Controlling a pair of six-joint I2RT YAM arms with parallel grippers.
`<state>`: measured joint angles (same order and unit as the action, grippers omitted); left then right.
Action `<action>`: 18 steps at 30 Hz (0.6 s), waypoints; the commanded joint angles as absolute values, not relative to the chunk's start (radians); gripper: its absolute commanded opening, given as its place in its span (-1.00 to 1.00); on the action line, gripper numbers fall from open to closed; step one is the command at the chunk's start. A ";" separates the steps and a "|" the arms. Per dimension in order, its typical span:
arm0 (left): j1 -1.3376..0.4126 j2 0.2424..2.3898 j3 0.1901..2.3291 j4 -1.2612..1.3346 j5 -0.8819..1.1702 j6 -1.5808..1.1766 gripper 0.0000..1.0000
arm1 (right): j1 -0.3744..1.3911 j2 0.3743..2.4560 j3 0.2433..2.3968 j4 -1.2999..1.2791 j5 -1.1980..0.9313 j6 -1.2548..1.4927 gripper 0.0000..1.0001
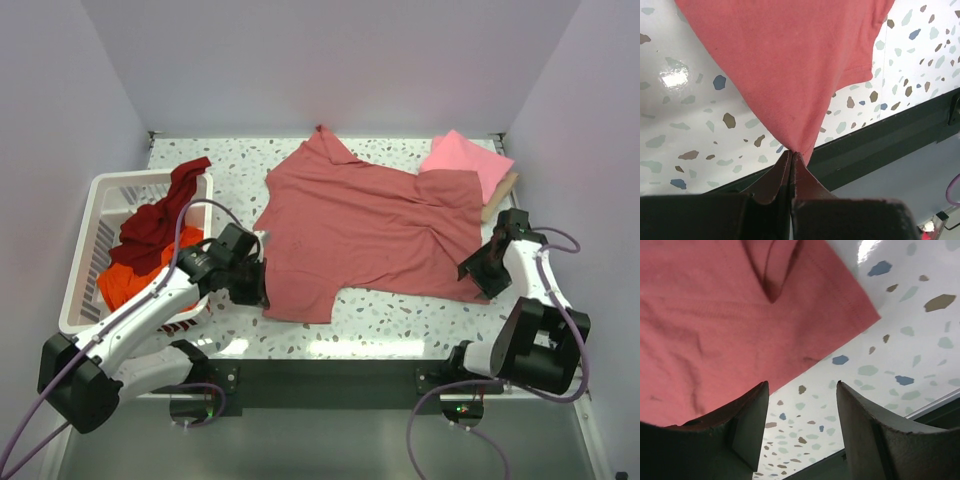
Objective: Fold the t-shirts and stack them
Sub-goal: Fold the tshirt
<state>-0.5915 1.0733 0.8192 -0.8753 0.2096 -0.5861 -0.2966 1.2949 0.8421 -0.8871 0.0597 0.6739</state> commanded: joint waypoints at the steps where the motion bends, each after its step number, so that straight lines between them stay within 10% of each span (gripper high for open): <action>1: -0.594 1.084 0.867 -0.913 0.195 -0.572 -1.00 | -0.354 1.333 0.831 -0.897 0.109 0.614 0.17; 18: -0.592 1.078 0.896 -0.946 0.170 -0.588 -1.00 | -0.509 1.477 0.792 -0.746 0.137 0.561 -0.07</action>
<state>-0.5915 1.0901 0.8619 -0.9161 0.1761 -0.5835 -0.5049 1.4681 0.8040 -0.8116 0.1287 0.5598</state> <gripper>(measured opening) 0.016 0.468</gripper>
